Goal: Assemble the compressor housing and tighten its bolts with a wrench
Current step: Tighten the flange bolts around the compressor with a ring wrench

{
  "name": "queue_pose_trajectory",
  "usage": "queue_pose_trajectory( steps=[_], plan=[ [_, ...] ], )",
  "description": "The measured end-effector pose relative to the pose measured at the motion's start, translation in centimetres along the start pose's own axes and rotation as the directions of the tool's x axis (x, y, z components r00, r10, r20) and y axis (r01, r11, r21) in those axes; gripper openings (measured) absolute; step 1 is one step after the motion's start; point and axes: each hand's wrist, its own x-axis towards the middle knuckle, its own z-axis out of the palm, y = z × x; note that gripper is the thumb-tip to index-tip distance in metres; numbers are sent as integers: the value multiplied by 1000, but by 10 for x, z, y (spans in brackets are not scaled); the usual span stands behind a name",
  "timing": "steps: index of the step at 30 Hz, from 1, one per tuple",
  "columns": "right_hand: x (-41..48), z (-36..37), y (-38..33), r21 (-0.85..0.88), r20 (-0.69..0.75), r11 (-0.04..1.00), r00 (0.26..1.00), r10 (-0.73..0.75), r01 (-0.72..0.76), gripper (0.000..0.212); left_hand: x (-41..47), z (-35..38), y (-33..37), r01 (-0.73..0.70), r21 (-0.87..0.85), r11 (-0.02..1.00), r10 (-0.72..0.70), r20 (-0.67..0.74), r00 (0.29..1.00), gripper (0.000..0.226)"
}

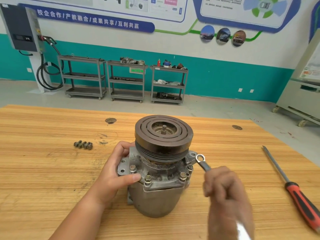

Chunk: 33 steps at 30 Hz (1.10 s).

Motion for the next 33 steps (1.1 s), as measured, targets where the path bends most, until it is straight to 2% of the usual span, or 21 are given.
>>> queue_pose_trajectory(
  steps=[2,3,5,8,10,12,16,19,24,28,33],
  plan=[
    [21,-19,-2,269,43,955,992,120,-127,42,0,1,0,-5,3,1000,5,2,1000,46],
    [32,-28,1,378,82,899,975,205,-220,51,1,1,0,-6,4,1000,6,2,1000,46],
    [55,-42,18,515,155,738,894,421,-436,57,1,1,0,-7,4,1000,7,-1,1000,45],
    [75,-47,49,581,290,507,744,602,-637,58,0,0,1,-6,-2,1000,6,0,1000,45],
    [80,-45,63,580,405,388,667,625,-716,59,0,0,1,-1,0,1000,1,2,1000,46],
    [85,-44,71,542,491,328,608,624,-774,59,0,1,1,3,2,1000,-3,7,1000,50],
    [97,-44,71,417,575,329,526,626,-847,52,-1,1,0,21,-8,1000,-20,3,1000,57],
    [105,-44,67,313,628,374,486,608,-873,53,-1,1,1,29,-17,999,-29,4,1000,59],
    [111,-44,64,221,666,367,414,620,-904,55,-1,2,2,35,-15,999,-35,-8,999,59],
    [111,-38,64,233,589,372,435,682,-899,59,-2,1,2,37,-17,999,-37,-10,999,56],
    [98,-41,66,358,507,389,526,683,-849,58,-2,0,3,43,18,999,-43,6,999,60]
  ],
)
